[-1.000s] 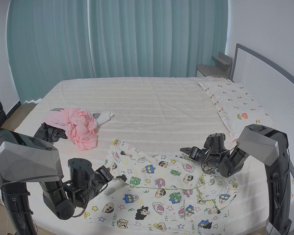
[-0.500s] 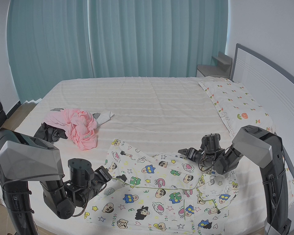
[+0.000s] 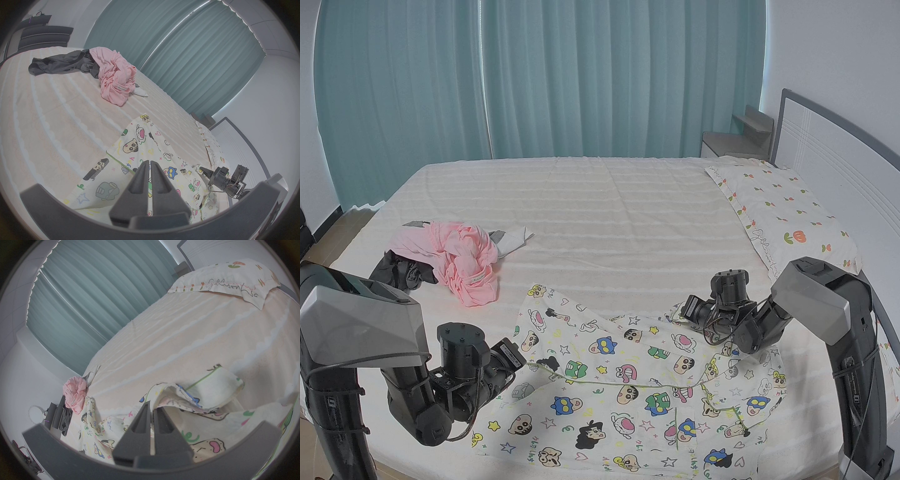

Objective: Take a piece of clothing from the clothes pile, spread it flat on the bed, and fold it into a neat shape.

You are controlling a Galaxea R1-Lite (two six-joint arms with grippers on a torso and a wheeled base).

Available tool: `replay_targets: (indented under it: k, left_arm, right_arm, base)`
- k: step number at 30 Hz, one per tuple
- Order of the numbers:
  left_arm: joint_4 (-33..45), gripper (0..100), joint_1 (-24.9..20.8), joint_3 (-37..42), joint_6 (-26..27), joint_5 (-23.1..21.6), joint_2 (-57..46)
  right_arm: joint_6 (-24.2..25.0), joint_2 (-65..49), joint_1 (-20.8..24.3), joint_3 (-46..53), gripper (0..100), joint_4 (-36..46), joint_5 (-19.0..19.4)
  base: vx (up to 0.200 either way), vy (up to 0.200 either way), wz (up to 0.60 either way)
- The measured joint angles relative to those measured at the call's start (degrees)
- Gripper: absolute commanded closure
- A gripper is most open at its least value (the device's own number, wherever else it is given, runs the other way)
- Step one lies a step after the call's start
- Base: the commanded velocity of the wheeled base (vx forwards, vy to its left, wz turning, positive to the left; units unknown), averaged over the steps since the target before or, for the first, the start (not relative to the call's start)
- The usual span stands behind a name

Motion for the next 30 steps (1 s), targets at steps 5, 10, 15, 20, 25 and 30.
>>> replay_targets:
  k: [5,10,15,20,25,30]
  left_arm:
    - [0.0,100,0.02,0.02,0.0,0.24,0.02]
    - [0.02,100,0.02,-0.06,0.0,0.9,0.13]
    - [0.02,100,0.02,-0.11,0.02,1.01,0.35]
    - [0.02,100,0.06,-0.15,0.0,1.06,0.71]
    - [0.02,100,0.13,-0.15,0.0,1.08,1.07]
    - [0.02,100,0.15,-0.15,0.0,1.08,1.29]
  right_arm:
    - [0.0,-0.3,-0.06,-0.8,100,-3.07,-1.35]
    - [-0.28,0.61,-0.06,-6.27,100,-3.45,-5.22]
    - [-2.61,1.71,-0.15,-9.85,100,-3.12,-6.45]
    - [-8.63,2.73,-0.39,-11.61,100,-1.07,-6.49]
    - [-12.9,3.56,-0.26,-12.47,0,-3.12,-6.45]
    - [-13.07,4.22,-0.02,-13.37,0,-9.39,-6.78]
  base:
    - [0.0,0.0,0.0]
    - [0.0,0.0,0.0]
    - [0.0,0.0,0.0]
    - [0.0,0.0,0.0]
    - [0.0,0.0,0.0]
    - [0.0,0.0,0.0]
